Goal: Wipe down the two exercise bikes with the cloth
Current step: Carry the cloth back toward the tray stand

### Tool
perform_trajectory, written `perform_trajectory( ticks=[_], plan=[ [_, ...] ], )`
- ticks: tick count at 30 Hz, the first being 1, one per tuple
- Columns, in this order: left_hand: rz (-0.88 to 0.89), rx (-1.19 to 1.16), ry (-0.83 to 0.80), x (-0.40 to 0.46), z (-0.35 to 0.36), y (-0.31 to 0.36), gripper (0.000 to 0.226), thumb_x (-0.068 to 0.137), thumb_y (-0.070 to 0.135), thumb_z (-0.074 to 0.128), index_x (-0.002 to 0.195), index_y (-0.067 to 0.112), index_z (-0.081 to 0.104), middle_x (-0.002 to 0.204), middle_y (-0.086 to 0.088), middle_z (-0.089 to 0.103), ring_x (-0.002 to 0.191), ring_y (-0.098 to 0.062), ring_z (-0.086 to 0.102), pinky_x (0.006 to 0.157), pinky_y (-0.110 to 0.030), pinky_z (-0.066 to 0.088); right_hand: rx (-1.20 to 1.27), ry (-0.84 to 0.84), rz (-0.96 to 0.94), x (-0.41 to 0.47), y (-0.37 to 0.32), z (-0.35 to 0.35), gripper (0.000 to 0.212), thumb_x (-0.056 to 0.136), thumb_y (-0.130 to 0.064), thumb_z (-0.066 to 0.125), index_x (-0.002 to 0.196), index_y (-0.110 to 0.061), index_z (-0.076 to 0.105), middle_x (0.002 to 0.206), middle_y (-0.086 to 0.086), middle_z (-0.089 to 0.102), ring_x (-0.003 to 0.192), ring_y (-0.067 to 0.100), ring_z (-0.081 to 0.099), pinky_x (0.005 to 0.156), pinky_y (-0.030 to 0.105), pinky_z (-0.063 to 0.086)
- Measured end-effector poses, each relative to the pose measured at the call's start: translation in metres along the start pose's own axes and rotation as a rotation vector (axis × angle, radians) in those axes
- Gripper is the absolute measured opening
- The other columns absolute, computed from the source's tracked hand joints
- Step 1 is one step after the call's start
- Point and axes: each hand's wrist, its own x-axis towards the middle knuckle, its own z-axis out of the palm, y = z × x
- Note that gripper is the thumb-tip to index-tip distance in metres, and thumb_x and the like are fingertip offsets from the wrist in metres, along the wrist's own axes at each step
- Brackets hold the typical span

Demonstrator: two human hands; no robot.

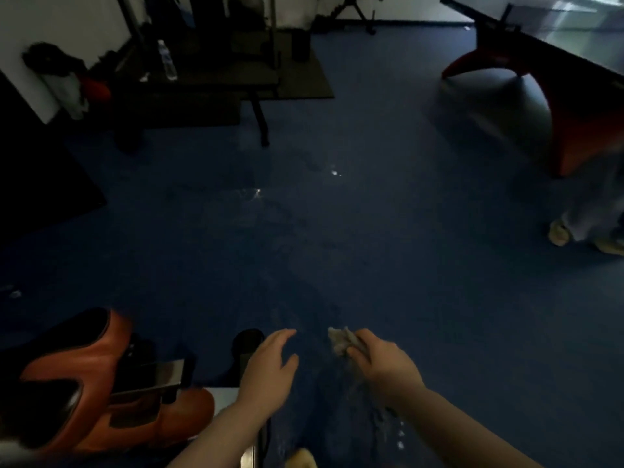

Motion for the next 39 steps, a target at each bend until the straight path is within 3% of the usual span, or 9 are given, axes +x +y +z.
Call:
perform_trajectory(
  ticks=[5, 16, 22, 25, 30, 35, 39],
  plan=[
    [-0.017, 0.004, 0.067, 0.057, -0.017, 0.013, 0.043, 0.093, 0.02, 0.053, 0.135, 0.028, 0.045, 0.136, 0.015, 0.045, 0.121, 0.0, 0.042, 0.104, -0.018, 0.031, 0.044, 0.01, -0.036, 0.068, -0.011, -0.027, 0.021, 0.096, -0.042, 0.044, 0.11, -0.027, 0.051, 0.083, -0.008, 0.058, 0.073, 0.012, 0.056, 0.062, 0.03, 0.041],
    [-0.271, -0.123, 0.348, 0.201, -0.044, 0.026, 0.043, 0.095, 0.019, 0.049, 0.138, 0.023, 0.043, 0.14, 0.01, 0.044, 0.126, -0.007, 0.042, 0.111, -0.03, 0.034, -0.115, -0.181, -0.289, 0.286, -0.055, -0.104, 0.02, 0.096, -0.045, 0.042, 0.11, -0.032, 0.049, 0.09, -0.008, 0.061, 0.078, 0.012, 0.06, 0.067, 0.032, 0.049],
    [-0.33, -0.24, 0.561, 0.273, -0.057, 0.054, 0.042, 0.094, 0.016, 0.053, 0.135, 0.024, 0.047, 0.133, 0.014, 0.046, 0.122, -0.004, 0.044, 0.106, -0.024, 0.034, -0.197, -0.287, -0.475, 0.385, -0.107, -0.148, 0.023, 0.097, -0.042, 0.044, 0.115, -0.029, 0.051, 0.096, -0.006, 0.066, 0.081, 0.011, 0.062, 0.073, 0.034, 0.053],
    [-0.446, -0.245, 0.64, 0.272, -0.063, 0.044, 0.041, 0.092, 0.015, 0.055, 0.132, 0.022, 0.05, 0.13, 0.012, 0.049, 0.12, -0.007, 0.047, 0.104, -0.023, 0.035, -0.208, -0.376, -0.541, 0.411, -0.143, -0.139, 0.029, 0.098, -0.04, 0.043, 0.123, -0.028, 0.049, 0.105, -0.001, 0.067, 0.089, 0.016, 0.064, 0.078, 0.037, 0.053],
    [-0.665, -0.271, 0.744, 0.27, -0.09, 0.005, 0.041, 0.093, 0.016, 0.053, 0.133, 0.023, 0.048, 0.134, 0.008, 0.047, 0.121, -0.009, 0.046, 0.099, -0.021, 0.034, -0.223, -0.514, -0.679, 0.444, -0.199, -0.105, 0.02, 0.098, -0.038, 0.043, 0.113, -0.027, 0.052, 0.098, -0.006, 0.065, 0.083, 0.01, 0.062, 0.074, 0.034, 0.053],
    [-0.664, -0.346, 0.832, 0.312, -0.139, -0.013, 0.04, 0.093, 0.016, 0.053, 0.132, 0.022, 0.049, 0.133, 0.007, 0.05, 0.121, -0.011, 0.049, 0.106, -0.034, 0.04, -0.228, -0.557, -0.741, 0.486, -0.258, -0.09, 0.017, 0.098, -0.037, 0.044, 0.111, -0.03, 0.053, 0.096, -0.011, 0.064, 0.082, 0.004, 0.061, 0.073, 0.03, 0.053],
    [-0.597, -0.32, 0.831, 0.354, -0.182, -0.02, 0.044, 0.092, 0.016, 0.053, 0.134, 0.024, 0.046, 0.134, 0.01, 0.048, 0.124, -0.008, 0.046, 0.109, -0.032, 0.037, -0.242, -0.545, -0.781, 0.524, -0.308, -0.091, 0.012, 0.097, -0.037, 0.046, 0.106, -0.034, 0.053, 0.091, -0.015, 0.064, 0.078, 0.0, 0.06, 0.068, 0.026, 0.052]
  ],
)
